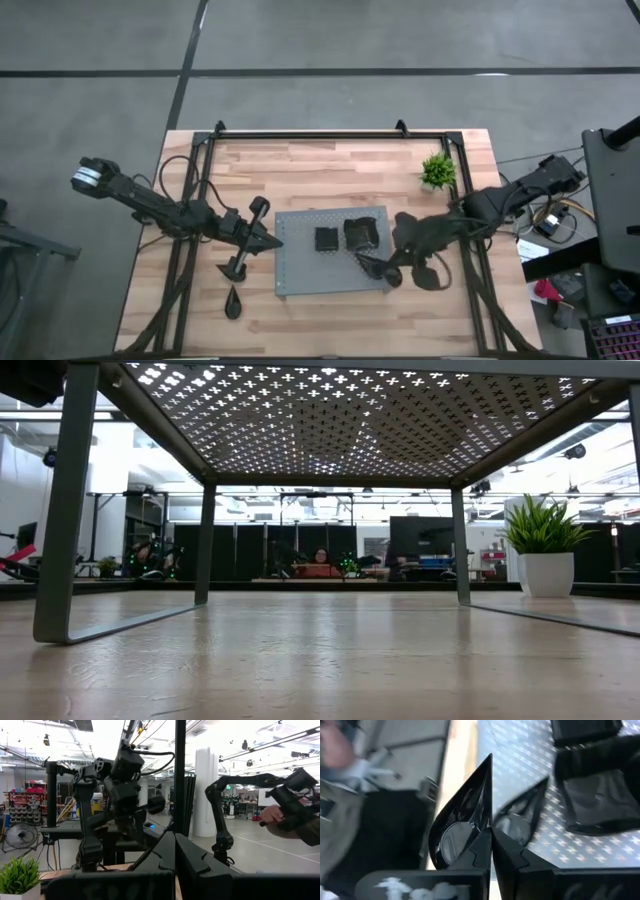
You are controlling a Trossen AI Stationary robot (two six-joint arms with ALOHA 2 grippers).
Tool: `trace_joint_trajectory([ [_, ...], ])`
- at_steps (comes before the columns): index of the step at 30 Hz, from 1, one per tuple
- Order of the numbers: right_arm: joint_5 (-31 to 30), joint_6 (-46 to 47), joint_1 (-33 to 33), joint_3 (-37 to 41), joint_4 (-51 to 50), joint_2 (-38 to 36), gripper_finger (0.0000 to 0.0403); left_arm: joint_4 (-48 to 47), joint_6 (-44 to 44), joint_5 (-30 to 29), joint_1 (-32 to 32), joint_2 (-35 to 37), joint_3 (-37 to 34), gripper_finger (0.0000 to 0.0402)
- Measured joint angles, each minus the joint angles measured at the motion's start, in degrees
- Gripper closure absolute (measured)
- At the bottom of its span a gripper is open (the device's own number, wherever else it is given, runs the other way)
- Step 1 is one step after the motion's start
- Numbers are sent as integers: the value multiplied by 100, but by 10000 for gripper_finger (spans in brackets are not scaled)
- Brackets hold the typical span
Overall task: Pick & Place Mini shaped plates
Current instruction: Stack the drop shaped plate on top of the drop shaped plate on the shelf
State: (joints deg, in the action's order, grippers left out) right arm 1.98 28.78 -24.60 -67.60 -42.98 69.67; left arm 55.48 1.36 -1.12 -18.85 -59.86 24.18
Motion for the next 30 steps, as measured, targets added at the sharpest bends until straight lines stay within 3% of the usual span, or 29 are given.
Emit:
trace_joint_trajectory([
  [15,-7,-545,422,-1477,-1568,1755,394,-2,24,-2,0,0,0,399],
  [30,-134,-485,470,-1732,-1812,2080,394,-1,62,-1,0,0,0,399],
])
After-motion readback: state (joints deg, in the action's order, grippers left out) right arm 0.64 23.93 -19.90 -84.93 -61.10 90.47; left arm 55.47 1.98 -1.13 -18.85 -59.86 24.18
